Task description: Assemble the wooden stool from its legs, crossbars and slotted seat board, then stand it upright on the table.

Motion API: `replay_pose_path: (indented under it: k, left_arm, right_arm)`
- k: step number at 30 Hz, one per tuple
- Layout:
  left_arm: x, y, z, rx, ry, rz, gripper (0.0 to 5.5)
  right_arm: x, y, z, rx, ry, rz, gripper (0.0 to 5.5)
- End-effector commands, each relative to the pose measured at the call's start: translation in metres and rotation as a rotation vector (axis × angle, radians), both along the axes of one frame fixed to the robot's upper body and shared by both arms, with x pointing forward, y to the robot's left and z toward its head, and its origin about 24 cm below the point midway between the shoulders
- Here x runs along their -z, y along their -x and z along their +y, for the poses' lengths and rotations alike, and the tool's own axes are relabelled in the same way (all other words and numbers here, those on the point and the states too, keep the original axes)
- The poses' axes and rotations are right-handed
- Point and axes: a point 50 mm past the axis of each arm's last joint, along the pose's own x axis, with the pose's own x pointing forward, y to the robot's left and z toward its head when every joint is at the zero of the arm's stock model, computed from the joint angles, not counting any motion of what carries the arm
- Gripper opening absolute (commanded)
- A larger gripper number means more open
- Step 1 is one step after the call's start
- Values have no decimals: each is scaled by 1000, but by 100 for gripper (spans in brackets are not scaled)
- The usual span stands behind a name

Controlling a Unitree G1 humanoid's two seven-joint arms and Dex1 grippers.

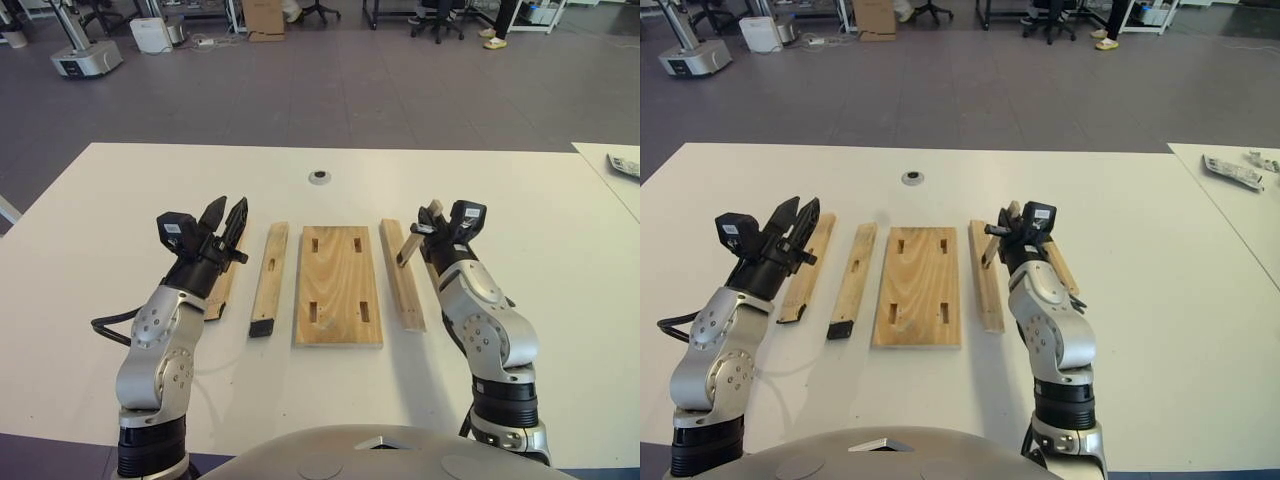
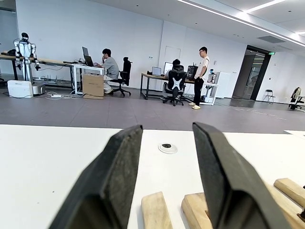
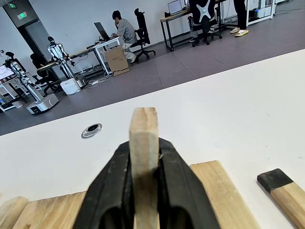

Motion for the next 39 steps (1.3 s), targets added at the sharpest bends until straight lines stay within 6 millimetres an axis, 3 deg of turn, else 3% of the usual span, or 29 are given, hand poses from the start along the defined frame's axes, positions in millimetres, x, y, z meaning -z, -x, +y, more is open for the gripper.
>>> replay_pose_path:
  k: [1,6,10,14,18,27,30,38,39]
  left_arm:
    - [-3,-3,-1,9,-12,-8,192]
    - [-2,-4,-1,10,-14,-6,192]
    - [-1,-3,-1,8,-15,-4,192]
    - [0,-2,3,4,-25,-4,192]
    - [-3,-5,6,3,-24,-26,192]
    - [-2,-9,3,-2,-16,-52,192]
    - [-1,-9,2,-5,-13,-53,192]
    - [-2,-10,5,14,-32,-49,192]
    - [-3,-10,5,16,-35,-48,192]
  right_arm:
    - [6,-4,-3,20,10,3,41]
    - [21,0,-3,-3,40,50,41]
    - [37,9,1,-173,186,0,41]
    - [67,23,-19,-203,246,-46,41]
    - [87,34,-27,-201,251,-71,41]
    - [81,16,-18,-210,196,2,41]
    - [80,17,-6,-225,232,71,41]
    - [85,21,0,-197,252,180,41]
    - [85,22,0,-198,254,180,78]
